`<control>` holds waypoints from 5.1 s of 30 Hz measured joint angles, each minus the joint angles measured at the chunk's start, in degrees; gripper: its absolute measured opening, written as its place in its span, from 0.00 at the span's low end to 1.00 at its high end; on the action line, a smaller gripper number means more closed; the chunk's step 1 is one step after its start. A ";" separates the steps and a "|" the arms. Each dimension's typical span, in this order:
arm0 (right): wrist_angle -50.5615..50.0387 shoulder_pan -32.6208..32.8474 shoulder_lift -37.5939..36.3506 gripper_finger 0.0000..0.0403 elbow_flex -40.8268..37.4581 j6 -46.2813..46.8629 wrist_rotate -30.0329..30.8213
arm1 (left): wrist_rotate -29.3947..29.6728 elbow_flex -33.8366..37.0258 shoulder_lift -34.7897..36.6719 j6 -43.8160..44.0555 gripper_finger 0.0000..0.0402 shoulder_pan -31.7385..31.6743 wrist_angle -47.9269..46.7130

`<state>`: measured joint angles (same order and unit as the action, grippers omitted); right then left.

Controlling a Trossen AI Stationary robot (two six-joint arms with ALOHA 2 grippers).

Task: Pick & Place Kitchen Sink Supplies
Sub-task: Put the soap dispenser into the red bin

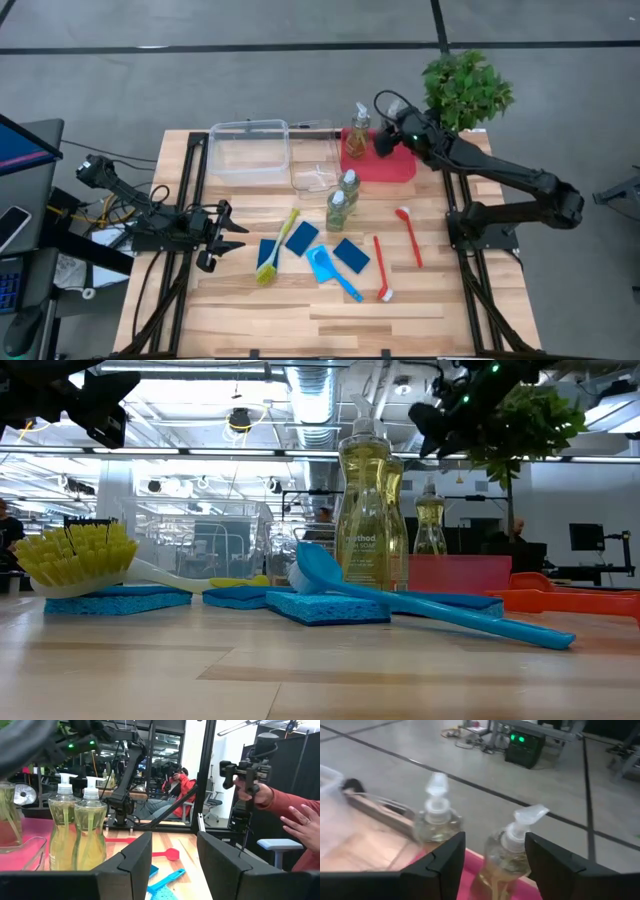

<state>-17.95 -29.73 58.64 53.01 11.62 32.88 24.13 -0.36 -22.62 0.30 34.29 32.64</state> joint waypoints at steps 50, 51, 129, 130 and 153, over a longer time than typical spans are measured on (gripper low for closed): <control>34.49 40.21 -6.52 0.30 -21.49 -8.72 3.17 | 0.01 0.00 0.01 -0.01 0.39 -0.01 0.00; 34.70 39.73 -6.52 0.30 -21.49 -8.70 3.15 | 0.01 0.00 -0.01 0.00 0.39 -0.01 0.00; 49.91 26.95 4.34 0.19 -21.40 -9.22 -5.90 | 0.01 0.00 0.01 0.00 0.39 -0.01 0.00; 49.91 27.12 4.32 0.19 -21.40 -9.23 -5.84 | 0.01 0.00 0.01 0.00 0.39 -0.01 0.00; 40.26 31.61 -5.26 0.13 -18.86 -11.84 -2.55 | 0.01 0.00 0.01 0.00 0.39 -0.01 0.00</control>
<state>22.31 1.88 53.38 34.16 -0.22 30.33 24.14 -0.36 -22.61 0.30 34.28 32.64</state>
